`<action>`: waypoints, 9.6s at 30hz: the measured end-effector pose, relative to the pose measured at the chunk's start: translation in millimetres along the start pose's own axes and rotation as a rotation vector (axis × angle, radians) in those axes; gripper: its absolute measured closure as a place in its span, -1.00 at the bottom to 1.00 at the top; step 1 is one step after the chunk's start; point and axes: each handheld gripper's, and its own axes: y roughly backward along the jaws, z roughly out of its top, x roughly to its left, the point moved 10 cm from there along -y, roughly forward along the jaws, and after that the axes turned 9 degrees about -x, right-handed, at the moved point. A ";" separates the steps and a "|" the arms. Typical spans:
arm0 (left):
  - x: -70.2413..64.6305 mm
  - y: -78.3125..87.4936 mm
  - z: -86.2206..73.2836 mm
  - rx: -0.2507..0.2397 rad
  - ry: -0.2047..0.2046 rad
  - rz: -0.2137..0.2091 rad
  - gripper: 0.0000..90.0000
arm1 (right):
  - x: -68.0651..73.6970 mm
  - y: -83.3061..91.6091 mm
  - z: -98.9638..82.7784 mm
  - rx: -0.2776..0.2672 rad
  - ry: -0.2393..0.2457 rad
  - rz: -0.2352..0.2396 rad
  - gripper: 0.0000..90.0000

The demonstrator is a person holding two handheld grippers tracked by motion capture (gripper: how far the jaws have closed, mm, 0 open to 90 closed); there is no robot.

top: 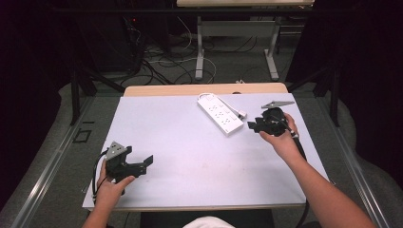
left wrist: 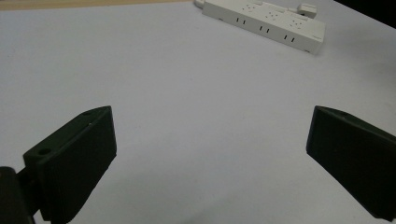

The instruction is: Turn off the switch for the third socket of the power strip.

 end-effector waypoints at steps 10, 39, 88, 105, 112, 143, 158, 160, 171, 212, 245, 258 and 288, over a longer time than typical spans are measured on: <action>-0.2 0.2 -0.2 0.001 0.003 -0.004 -0.95 | 0.8 -12.5 19.2 -0.008 0.004 -0.007 0.34; 4.7 0.9 -1.0 0.002 0.016 0.002 -0.92 | -6.9 -60.8 46.2 0.077 0.005 -0.052 0.61; 8.9 -0.8 -4.0 0.013 0.021 0.004 -0.90 | -14.7 -119.6 7.2 0.222 -0.076 -0.086 1.00; 11.1 -0.3 -4.2 0.016 0.017 0.009 -0.89 | -11.4 -126.4 -1.9 0.259 -0.080 -0.094 1.00; 12.0 -0.1 -4.0 0.015 0.015 0.009 -0.89 | -12.3 -127.2 -5.6 0.282 -0.058 -0.103 1.00; 12.3 0.1 -4.2 0.015 0.012 0.011 -0.89 | -12.0 -128.2 -6.3 0.271 -0.047 -0.113 1.00; 12.2 0.1 -4.5 0.017 0.012 0.015 -0.89 | -15.2 -124.8 -10.8 0.307 -0.045 -0.111 1.00; 12.2 -0.2 -4.3 0.016 0.014 0.015 -0.89 | -14.8 -125.3 -10.6 0.296 -0.064 -0.105 1.00; 11.1 -2.5 -5.7 0.022 0.014 0.010 -0.89 | -8.3 -126.3 -9.0 0.278 -0.066 -0.076 1.00; 12.8 -0.9 -4.1 0.015 0.013 0.016 -0.88 | 12.3 -113.7 10.1 0.206 -0.016 -0.001 0.48; 11.7 -0.9 -4.1 0.013 0.012 0.017 -0.88 | 38.6 -92.9 22.4 0.127 0.109 0.055 -0.14; 11.8 -1.0 -4.6 0.014 0.021 0.019 -0.88 | 40.0 -75.7 22.3 0.104 0.091 0.050 -0.39; 11.5 -0.3 -3.6 0.009 0.022 0.017 -0.88 | 31.9 -27.1 13.6 0.043 0.045 -0.004 -0.85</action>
